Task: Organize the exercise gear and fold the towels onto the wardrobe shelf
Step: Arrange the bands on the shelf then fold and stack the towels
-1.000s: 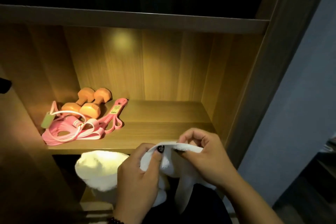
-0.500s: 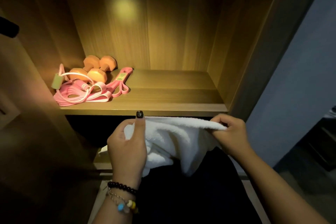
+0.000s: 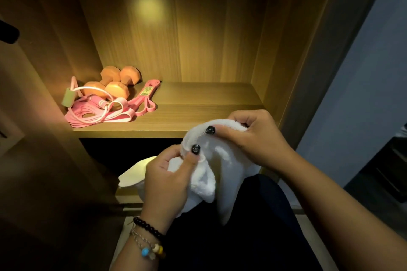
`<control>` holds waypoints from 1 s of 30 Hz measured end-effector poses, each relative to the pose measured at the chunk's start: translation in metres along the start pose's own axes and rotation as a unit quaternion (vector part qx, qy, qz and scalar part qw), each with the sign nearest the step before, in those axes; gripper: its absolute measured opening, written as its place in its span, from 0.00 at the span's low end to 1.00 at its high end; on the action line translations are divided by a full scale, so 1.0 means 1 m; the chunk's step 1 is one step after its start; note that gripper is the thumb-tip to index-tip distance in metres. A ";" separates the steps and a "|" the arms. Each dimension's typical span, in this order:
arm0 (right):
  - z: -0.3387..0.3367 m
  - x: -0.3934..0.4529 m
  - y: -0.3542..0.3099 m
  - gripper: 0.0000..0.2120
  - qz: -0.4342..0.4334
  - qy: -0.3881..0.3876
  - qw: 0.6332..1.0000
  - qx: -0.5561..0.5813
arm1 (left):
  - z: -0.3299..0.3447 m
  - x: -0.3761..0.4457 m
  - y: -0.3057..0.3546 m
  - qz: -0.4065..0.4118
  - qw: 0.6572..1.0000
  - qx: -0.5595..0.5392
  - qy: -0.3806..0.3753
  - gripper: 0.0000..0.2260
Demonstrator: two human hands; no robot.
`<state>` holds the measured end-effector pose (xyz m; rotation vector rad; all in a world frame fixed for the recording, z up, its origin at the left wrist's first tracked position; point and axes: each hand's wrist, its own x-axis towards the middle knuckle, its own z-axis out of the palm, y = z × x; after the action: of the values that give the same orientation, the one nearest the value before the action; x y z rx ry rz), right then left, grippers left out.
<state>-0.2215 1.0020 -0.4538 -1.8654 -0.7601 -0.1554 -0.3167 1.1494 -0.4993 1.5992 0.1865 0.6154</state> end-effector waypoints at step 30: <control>-0.012 -0.003 -0.010 0.08 -0.195 -0.164 0.926 -0.279 | -0.009 0.002 -0.011 -0.004 0.982 0.155 -0.111 0.14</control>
<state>-0.2273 0.9926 -0.4421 -2.2833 -1.4369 -0.3483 -0.3166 1.1599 -0.5094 1.9542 0.1270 0.4107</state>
